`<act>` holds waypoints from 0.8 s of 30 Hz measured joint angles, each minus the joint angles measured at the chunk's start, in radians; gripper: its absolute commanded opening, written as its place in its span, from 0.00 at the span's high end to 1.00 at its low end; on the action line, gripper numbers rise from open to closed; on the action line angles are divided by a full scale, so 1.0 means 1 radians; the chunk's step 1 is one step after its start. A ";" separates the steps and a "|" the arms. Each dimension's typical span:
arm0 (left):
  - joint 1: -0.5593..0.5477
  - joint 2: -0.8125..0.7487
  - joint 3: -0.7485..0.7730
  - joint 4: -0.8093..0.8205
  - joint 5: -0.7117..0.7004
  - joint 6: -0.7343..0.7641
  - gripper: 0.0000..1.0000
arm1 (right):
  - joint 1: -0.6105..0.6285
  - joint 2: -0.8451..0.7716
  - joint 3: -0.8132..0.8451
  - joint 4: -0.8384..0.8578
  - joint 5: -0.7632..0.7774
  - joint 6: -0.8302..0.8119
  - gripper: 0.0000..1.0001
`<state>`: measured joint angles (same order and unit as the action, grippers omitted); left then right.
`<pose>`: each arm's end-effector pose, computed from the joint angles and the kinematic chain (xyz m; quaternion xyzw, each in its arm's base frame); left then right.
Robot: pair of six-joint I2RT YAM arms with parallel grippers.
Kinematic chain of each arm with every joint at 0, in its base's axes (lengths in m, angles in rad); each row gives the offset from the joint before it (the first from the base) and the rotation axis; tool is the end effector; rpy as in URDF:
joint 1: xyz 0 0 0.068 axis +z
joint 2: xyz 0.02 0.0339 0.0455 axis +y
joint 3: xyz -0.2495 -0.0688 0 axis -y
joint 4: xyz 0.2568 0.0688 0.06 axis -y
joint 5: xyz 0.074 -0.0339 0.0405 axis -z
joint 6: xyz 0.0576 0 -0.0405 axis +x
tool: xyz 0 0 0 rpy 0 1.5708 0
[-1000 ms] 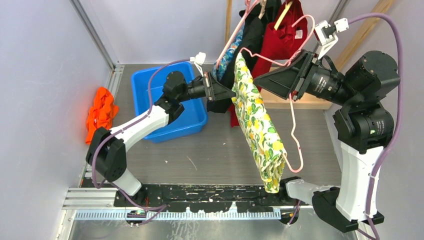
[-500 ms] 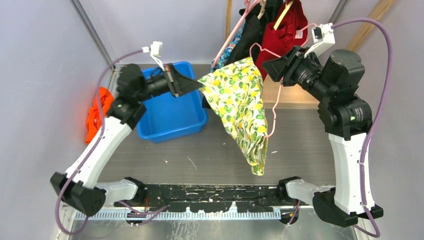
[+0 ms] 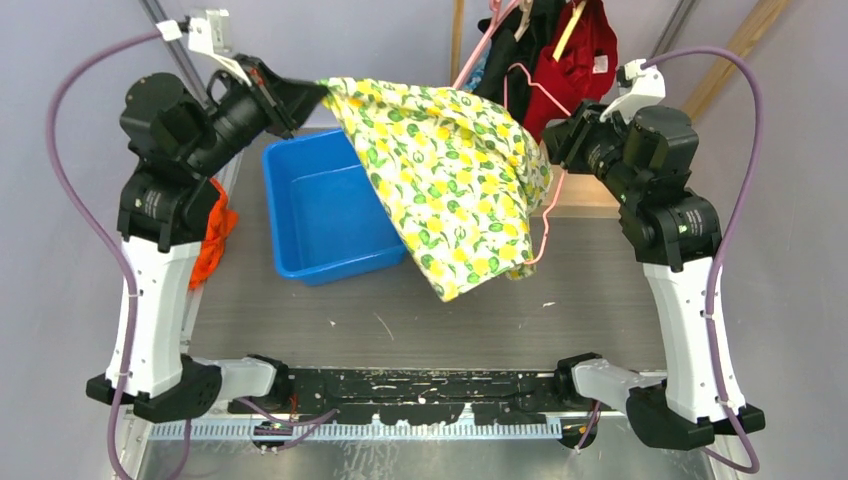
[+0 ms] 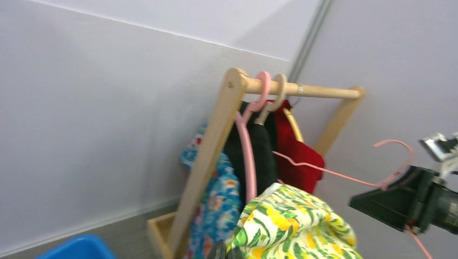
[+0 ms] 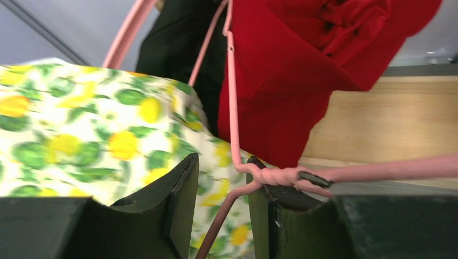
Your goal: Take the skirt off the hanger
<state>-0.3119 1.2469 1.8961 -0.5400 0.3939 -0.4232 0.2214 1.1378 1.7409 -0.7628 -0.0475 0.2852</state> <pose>0.2172 -0.0932 0.5669 0.1091 0.6617 -0.3843 0.6345 0.2166 0.0516 0.5141 0.0089 0.7611 0.1800 0.6231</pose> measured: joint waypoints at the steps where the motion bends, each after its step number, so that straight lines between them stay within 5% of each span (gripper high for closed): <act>1: 0.001 0.023 0.053 -0.024 -0.040 0.037 1.00 | 0.000 -0.005 -0.015 0.001 0.018 -0.008 0.99; 11: 0.139 0.340 0.455 -0.192 -0.327 0.254 1.00 | 0.000 -0.047 -0.111 0.008 0.171 -0.093 0.99; 19: 0.359 0.421 0.489 -0.214 -0.306 0.185 1.00 | -0.001 -0.078 -0.175 0.015 0.278 -0.157 0.99; 24: 0.372 0.399 0.448 -0.209 -0.269 0.164 1.00 | -0.001 -0.078 -0.202 0.020 0.309 -0.171 0.99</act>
<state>0.0601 1.6455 2.3444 -0.7494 0.1253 -0.2596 0.2203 1.0599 1.5387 -0.7425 0.2619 0.1143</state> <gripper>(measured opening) 0.007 0.429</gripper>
